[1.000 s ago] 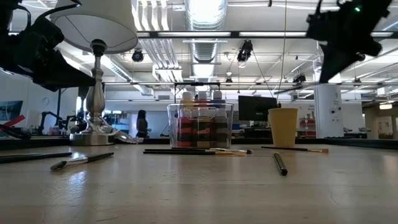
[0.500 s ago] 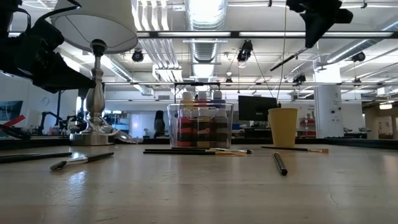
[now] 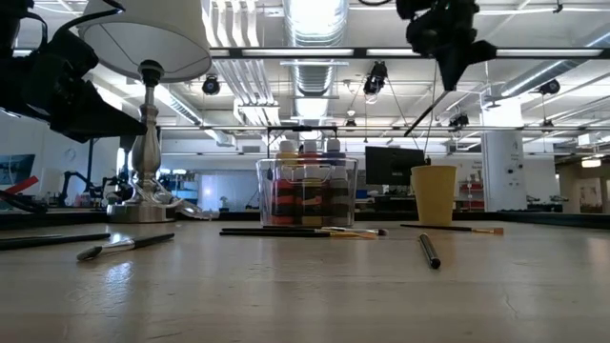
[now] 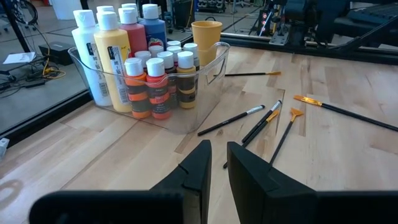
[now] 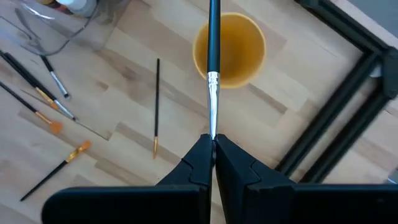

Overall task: Pick & Place Paint Supplies
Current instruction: Put the silver paint brush into the cup

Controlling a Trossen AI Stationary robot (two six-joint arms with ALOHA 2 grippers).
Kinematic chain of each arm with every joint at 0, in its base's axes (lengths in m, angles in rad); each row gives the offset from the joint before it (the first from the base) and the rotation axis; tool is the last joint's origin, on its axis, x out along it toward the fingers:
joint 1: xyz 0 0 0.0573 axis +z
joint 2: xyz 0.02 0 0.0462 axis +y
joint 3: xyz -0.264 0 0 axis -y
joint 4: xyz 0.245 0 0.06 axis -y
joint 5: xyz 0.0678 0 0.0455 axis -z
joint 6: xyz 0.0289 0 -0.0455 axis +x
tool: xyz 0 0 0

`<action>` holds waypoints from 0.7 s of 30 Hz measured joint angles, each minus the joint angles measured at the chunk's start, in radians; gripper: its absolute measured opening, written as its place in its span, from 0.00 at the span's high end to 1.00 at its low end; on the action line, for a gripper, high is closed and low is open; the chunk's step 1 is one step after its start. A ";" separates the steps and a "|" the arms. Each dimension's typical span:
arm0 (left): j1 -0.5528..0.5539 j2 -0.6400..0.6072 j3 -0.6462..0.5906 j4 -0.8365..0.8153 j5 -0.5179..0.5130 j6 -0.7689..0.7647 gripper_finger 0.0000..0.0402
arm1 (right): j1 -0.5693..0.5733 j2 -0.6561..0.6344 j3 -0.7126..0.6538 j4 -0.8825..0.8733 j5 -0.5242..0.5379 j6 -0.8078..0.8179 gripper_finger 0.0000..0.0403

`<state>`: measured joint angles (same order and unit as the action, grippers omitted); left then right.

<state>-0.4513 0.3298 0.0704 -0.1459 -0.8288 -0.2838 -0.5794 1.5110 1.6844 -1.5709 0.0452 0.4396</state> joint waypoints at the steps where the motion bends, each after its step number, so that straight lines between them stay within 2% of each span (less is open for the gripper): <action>1: 0.000 0.000 0.000 0.000 0.000 0.000 0.86 | -0.014 0.021 0.015 0.000 -0.018 -0.015 0.98; 8: 0.000 0.000 -0.001 -0.001 0.000 0.000 0.86 | -0.075 0.096 0.072 0.000 -0.053 -0.065 0.98; 16: 0.000 0.000 -0.002 -0.002 0.000 0.000 0.86 | -0.088 0.037 0.045 0.000 -0.058 -0.051 0.98; 21: 0.000 0.000 -0.002 -0.002 0.000 0.000 0.86 | -0.092 0.004 -0.043 -0.001 -0.095 -0.049 0.98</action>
<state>-0.4514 0.3298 0.0685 -0.1482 -0.8288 -0.2840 -0.6719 1.5147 1.6417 -1.5716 -0.0502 0.3903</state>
